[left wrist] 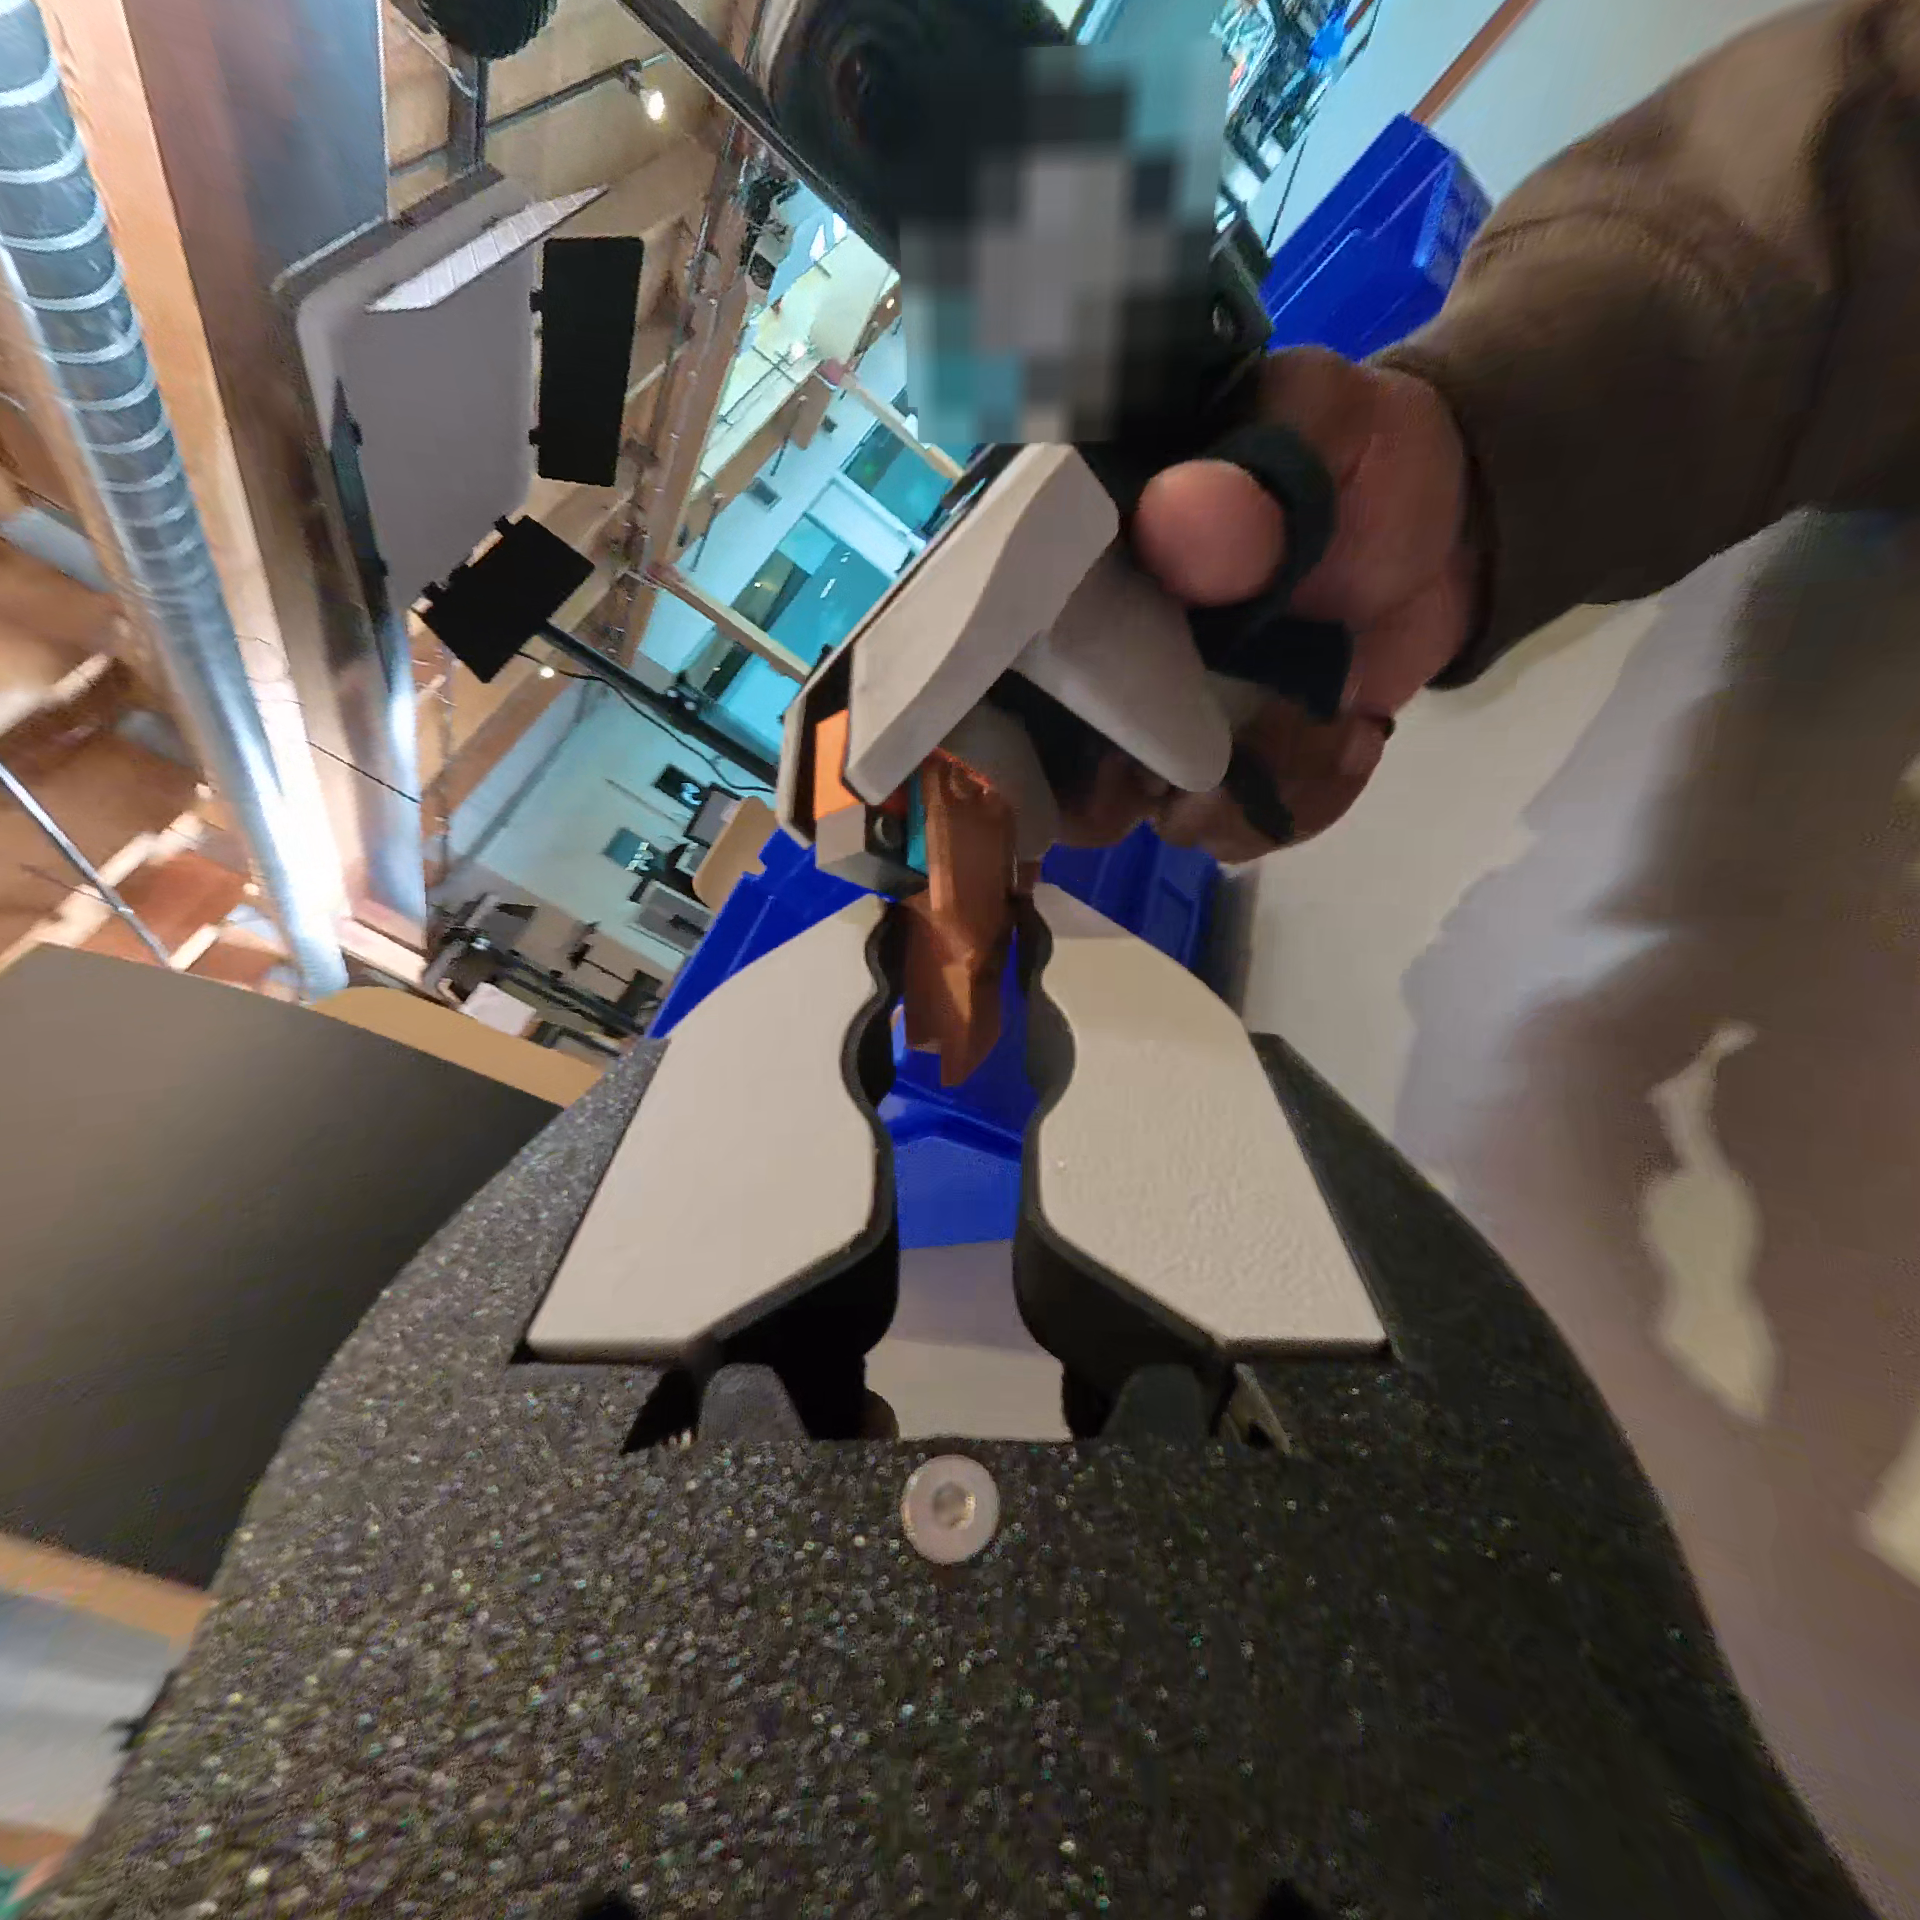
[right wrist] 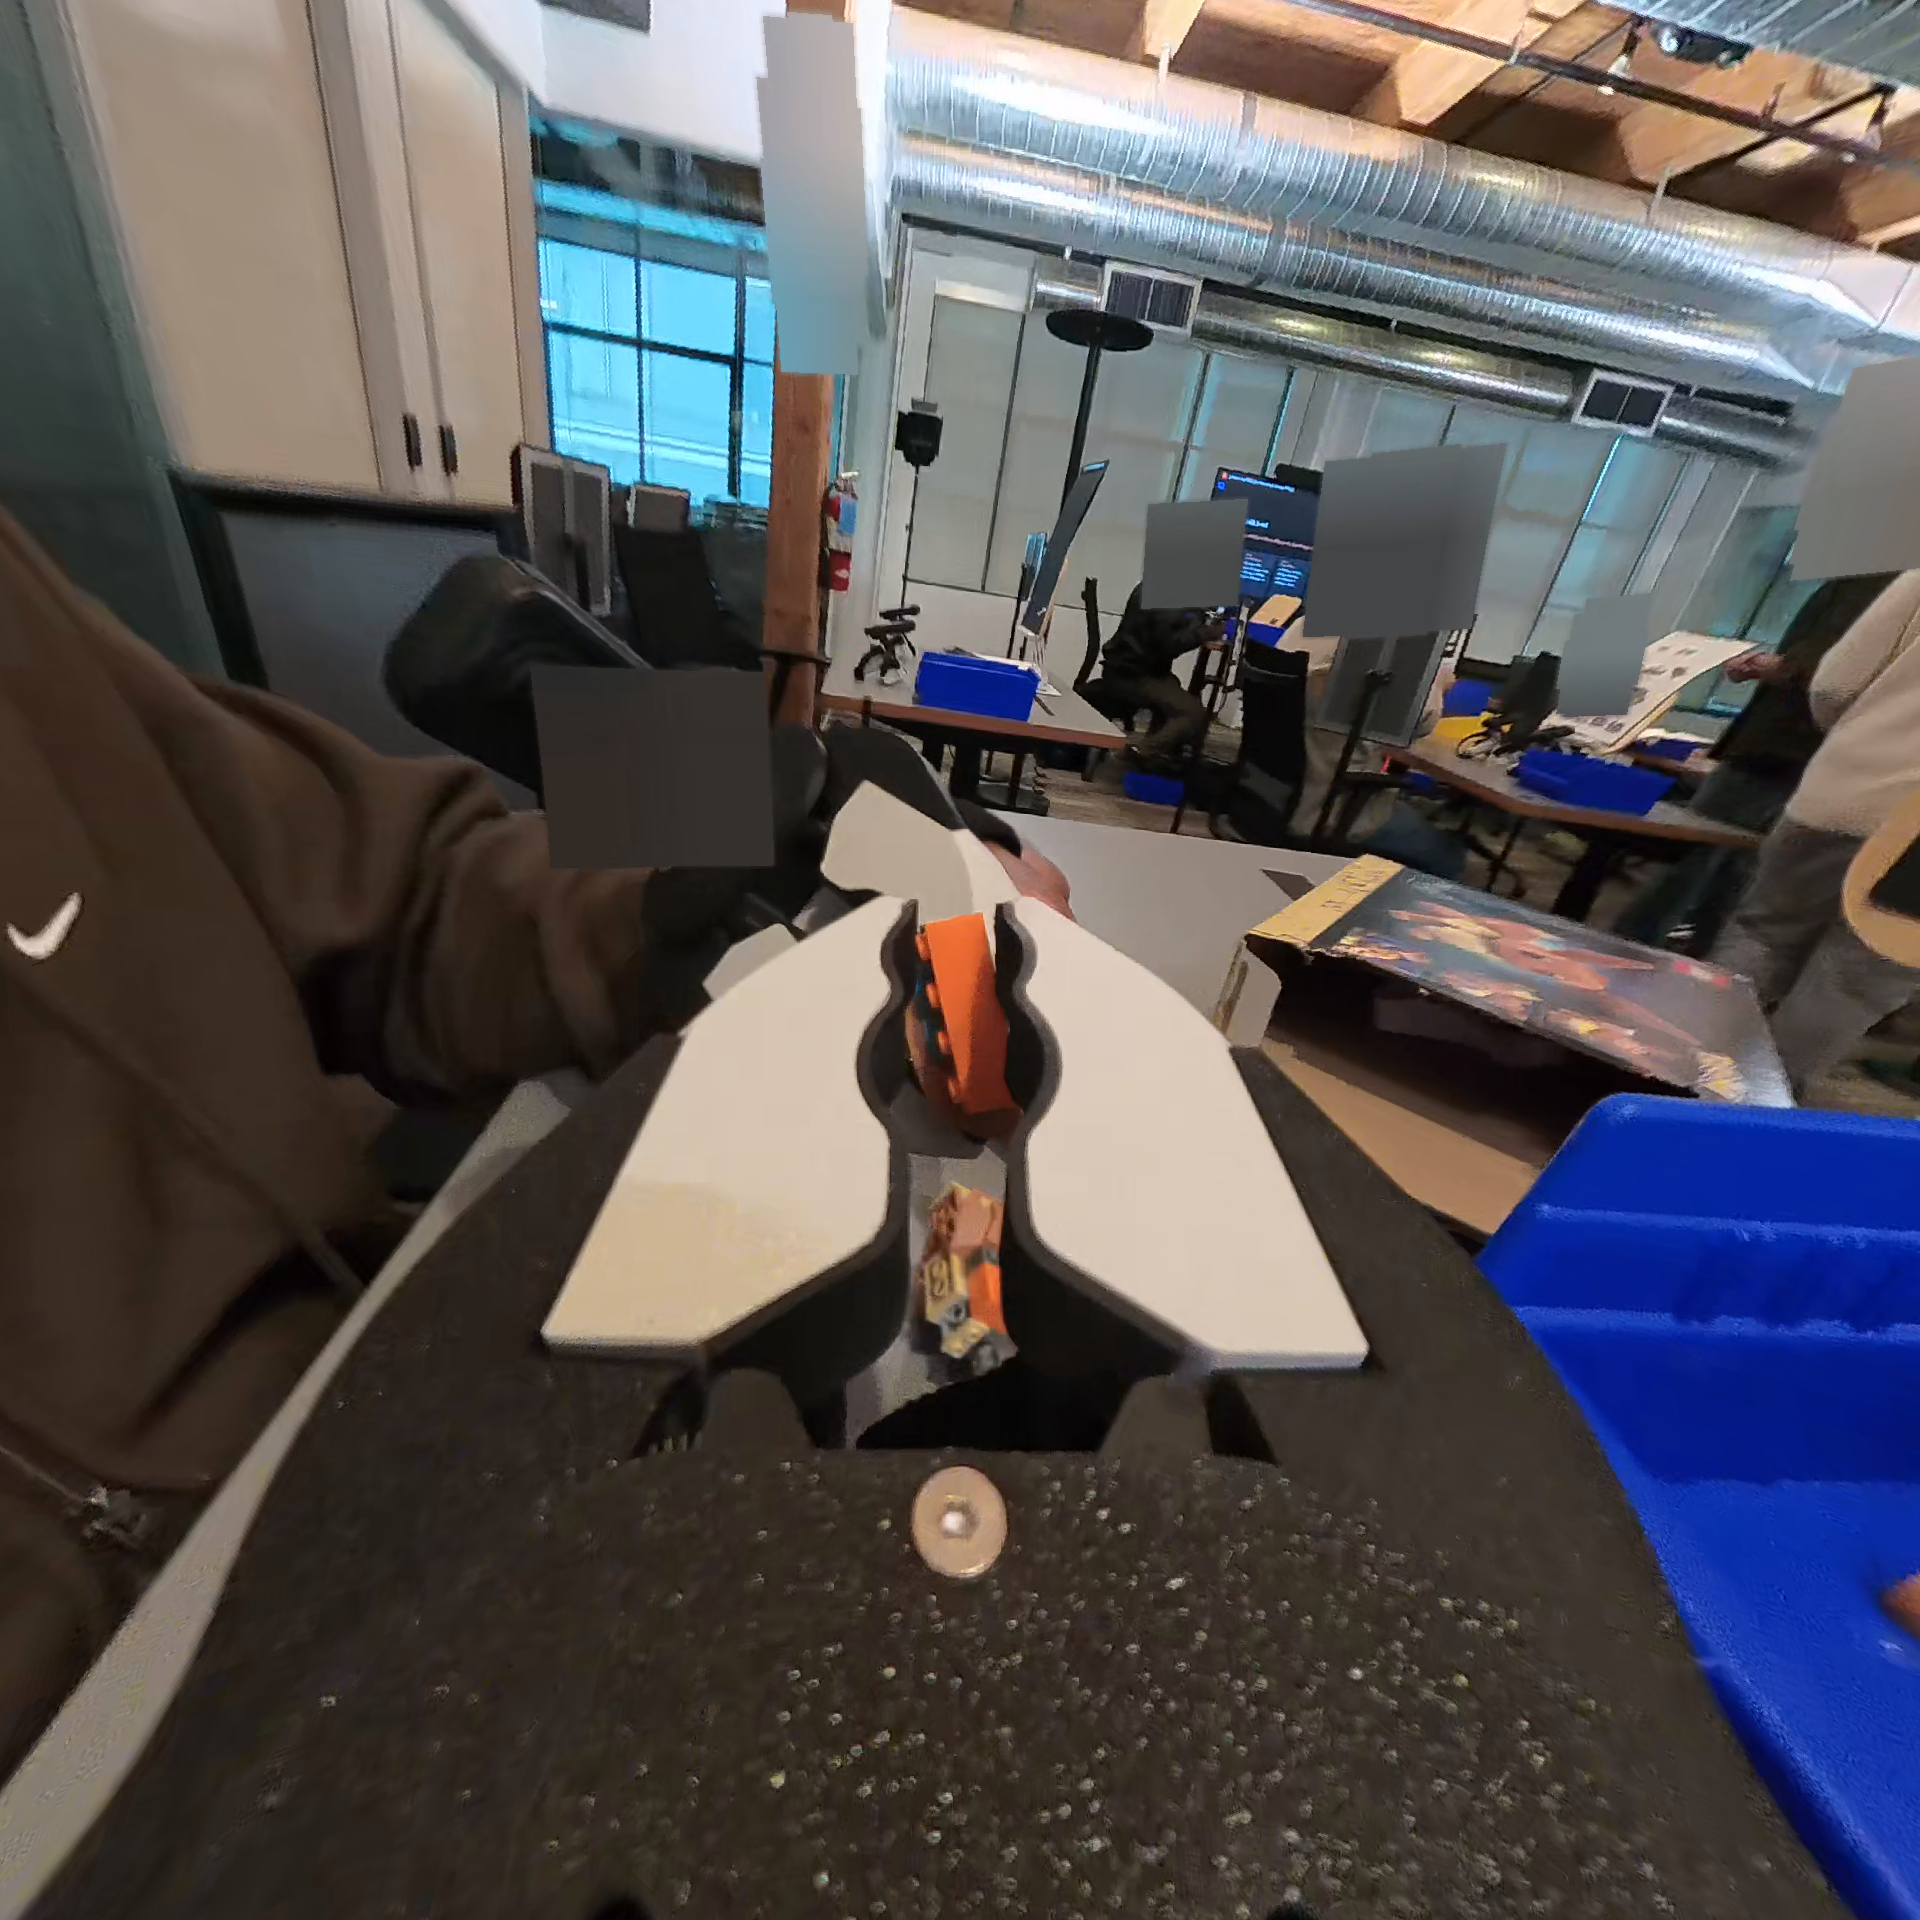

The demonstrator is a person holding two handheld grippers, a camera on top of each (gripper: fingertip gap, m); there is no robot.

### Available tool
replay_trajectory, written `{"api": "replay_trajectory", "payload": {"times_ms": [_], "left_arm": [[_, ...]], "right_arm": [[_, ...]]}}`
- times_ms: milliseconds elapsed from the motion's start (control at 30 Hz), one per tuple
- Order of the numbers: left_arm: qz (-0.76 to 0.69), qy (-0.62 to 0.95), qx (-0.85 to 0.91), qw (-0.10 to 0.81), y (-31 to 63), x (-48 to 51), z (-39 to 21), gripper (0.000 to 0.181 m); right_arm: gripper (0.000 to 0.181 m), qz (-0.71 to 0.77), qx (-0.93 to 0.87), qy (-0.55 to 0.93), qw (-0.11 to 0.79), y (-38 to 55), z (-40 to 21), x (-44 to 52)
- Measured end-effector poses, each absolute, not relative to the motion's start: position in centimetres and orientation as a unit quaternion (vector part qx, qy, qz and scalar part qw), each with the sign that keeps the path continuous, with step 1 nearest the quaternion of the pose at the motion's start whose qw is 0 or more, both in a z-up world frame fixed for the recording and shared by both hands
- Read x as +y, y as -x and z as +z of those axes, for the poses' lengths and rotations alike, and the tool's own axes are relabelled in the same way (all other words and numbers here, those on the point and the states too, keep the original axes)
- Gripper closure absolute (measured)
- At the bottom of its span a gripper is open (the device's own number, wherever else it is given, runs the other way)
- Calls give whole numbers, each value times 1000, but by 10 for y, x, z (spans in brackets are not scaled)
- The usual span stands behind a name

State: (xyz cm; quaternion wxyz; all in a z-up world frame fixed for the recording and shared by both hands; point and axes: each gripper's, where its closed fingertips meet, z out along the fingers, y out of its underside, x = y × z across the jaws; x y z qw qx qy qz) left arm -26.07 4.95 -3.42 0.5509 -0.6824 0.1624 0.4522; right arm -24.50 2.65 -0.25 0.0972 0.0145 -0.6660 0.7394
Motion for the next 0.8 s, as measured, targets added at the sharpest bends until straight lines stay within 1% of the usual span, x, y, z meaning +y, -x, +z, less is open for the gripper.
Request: {"api": "replay_trajectory", "payload": {"times_ms": [167,300,400,500,633,700,800], "left_arm": [[490,668,179,531,259,49,-32,161],[447,672,187,560,250,52,-33,160],[402,673,185,593,242,54,-31,148],[376,670,174,616,239,54,-28,146],[346,666,155,643,237,54,-24,148],[325,660,144,662,236,54,-21,154],[290,653,126,688,235,51,-16,167]], "right_arm": [[167,731,-670,-43,126,240,-2,28],[168,729,-661,-78,158,233,0,29],[169,757,-628,-91,155,227,11,35],[169,787,-598,-84,127,225,22,43],[169,814,-575,-52,72,228,26,44],[168,824,-564,-33,40,231,28,44],[169,836,-548,-17,3,233,28,43]]}}
